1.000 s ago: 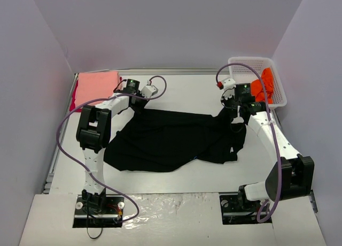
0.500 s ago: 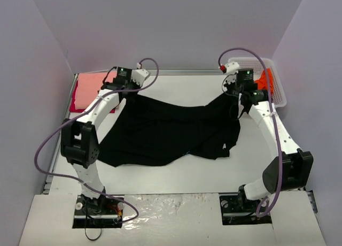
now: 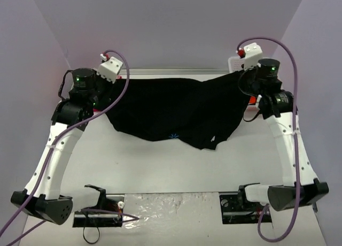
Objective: Fold and stack the t-shirts
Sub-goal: Flatten out the tshirt
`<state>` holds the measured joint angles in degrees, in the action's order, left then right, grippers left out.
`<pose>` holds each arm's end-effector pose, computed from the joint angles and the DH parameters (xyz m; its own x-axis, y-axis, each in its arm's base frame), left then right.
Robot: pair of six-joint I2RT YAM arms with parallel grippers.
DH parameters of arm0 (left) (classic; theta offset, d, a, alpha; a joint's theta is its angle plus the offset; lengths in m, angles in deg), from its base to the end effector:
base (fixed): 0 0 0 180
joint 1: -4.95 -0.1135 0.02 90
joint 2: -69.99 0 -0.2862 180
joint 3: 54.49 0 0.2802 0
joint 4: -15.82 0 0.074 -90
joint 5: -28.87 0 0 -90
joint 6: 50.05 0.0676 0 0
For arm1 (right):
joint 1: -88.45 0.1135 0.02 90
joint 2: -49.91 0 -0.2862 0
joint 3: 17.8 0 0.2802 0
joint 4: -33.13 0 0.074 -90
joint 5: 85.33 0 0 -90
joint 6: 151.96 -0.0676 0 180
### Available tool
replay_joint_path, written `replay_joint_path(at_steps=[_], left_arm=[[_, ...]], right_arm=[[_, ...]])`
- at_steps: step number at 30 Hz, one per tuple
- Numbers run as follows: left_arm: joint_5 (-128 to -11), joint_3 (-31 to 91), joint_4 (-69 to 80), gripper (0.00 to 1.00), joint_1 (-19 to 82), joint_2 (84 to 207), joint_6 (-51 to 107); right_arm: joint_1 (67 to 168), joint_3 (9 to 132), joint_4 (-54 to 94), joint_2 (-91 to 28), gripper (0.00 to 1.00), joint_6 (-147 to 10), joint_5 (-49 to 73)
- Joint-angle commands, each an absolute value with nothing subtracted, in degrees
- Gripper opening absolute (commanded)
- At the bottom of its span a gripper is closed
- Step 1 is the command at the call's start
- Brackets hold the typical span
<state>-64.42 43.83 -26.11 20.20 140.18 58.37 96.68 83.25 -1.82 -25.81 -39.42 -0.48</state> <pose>0.2957 -0.0846 0.4811 -0.1184 0.3592 -0.9257 0.3729 0.8801 0.2939 0.3394 0.0430 0.4871 -0.1317 -0.4048 -0.9049 -0.1142 0.9129 -0.3918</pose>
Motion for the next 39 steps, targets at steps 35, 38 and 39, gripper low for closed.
replay_joint_path(at_steps=[35,38,39], left_arm=[[-78.1,32.2,-40.3,0.32,19.3,122.7,60.0],[-88.0,29.0,-42.3,0.49,19.5,125.3,61.4],[-90.9,28.3,-43.8,0.55,20.2,126.1,63.1]], right_arm=[[96.4,78.8,-9.8,-0.5,0.0,-40.7,-2.0],[96.4,73.2,-9.9,0.7,0.0,-41.0,-1.2],[96.4,70.3,-9.9,1.2,0.0,-41.0,-0.9]])
